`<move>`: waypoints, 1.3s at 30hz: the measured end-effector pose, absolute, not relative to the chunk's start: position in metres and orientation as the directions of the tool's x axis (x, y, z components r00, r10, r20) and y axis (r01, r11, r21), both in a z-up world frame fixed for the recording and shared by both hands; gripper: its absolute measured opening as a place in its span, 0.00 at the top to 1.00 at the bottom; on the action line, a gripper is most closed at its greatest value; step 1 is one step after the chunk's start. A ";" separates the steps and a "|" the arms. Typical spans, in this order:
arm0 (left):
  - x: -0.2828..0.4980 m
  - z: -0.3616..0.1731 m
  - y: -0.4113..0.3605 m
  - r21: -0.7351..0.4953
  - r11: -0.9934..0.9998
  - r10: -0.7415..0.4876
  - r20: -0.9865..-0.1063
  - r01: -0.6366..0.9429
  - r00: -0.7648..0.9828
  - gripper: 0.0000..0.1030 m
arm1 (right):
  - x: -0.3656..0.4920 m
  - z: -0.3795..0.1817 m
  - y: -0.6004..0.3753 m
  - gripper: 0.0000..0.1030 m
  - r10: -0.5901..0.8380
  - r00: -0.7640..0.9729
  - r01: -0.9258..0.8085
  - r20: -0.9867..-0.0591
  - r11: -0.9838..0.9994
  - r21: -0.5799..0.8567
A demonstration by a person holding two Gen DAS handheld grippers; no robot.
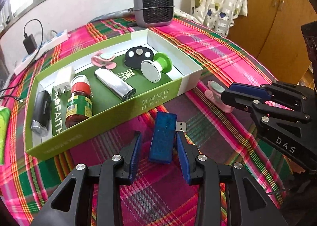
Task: Organize rigid objects
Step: 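Lift the USB stick and pink clip in both tools and carry them toward the tray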
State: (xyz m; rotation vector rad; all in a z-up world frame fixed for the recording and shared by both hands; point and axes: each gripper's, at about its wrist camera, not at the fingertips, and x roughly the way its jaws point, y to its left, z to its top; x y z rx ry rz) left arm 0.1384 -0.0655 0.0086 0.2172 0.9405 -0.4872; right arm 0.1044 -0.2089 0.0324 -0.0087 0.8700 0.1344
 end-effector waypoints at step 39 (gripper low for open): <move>0.136 0.007 -0.051 -0.066 0.927 -0.272 -0.796 0.369 0.541 0.80 | 0.113 0.017 -0.217 0.81 0.174 0.600 -0.150 -0.781 0.983 0.103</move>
